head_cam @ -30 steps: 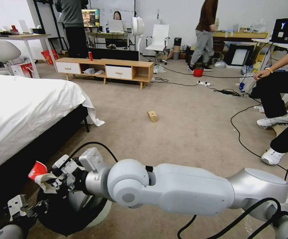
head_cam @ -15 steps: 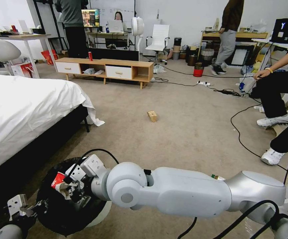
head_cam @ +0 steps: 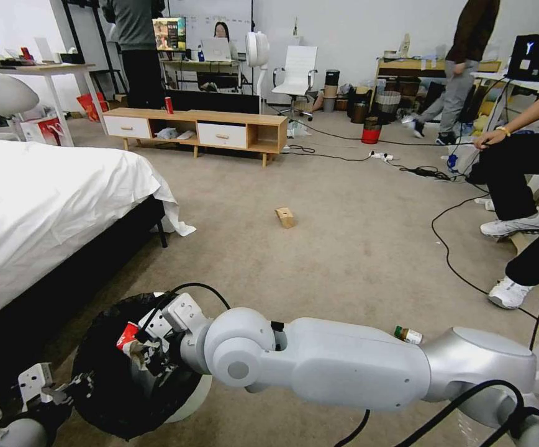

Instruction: Pick up the trash bin and place the garbage on the floor into it.

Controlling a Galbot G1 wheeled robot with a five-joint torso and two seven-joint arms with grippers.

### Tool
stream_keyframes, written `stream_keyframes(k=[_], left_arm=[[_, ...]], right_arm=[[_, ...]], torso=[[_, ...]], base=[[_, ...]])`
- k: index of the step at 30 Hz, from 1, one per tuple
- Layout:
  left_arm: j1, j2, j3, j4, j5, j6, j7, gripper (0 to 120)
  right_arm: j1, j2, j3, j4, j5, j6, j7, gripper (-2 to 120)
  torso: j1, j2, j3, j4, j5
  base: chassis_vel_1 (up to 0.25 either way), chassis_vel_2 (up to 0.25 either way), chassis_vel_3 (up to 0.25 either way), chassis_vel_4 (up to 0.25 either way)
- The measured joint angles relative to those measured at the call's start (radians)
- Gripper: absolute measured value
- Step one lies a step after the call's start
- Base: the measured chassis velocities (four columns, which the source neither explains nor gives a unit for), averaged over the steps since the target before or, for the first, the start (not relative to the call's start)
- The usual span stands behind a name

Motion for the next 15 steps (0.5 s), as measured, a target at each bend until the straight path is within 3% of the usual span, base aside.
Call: stream_keyframes(k=[15], left_arm=[[0.0,0.005,0.005,0.003,-0.002,0.0,0.006,2]], right_arm=[[-0.045,0.045,-0.02,-0.161,-0.056,0.003,-0.035,0]], torso=[[0.0,0.0,0.0,0.0,-0.0001]], base=[[0.0,0.0,0.0,0.0]])
